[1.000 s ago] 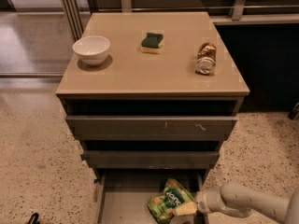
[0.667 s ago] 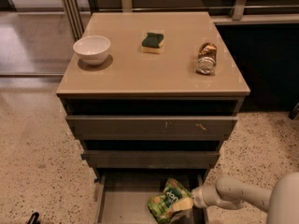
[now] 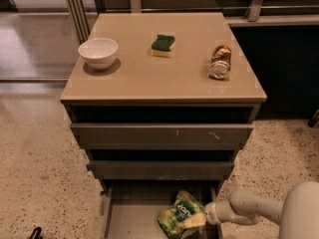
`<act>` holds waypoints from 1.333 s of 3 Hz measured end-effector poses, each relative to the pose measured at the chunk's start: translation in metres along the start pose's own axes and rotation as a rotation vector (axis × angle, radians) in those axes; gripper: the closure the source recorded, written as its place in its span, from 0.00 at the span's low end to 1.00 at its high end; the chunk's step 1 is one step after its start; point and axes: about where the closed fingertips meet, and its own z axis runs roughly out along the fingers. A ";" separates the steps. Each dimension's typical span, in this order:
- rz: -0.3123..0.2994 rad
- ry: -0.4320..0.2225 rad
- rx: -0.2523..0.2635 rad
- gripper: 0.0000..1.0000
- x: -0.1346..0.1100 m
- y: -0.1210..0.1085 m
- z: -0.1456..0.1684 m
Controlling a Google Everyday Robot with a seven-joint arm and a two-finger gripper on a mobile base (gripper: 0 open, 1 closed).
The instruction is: Pick green rice chip bag from bottom drawer and place on counter
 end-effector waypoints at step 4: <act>-0.053 0.037 0.111 0.00 -0.018 -0.061 0.053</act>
Offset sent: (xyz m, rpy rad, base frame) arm 0.0331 0.0010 -0.0487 -0.1043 -0.0350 0.0269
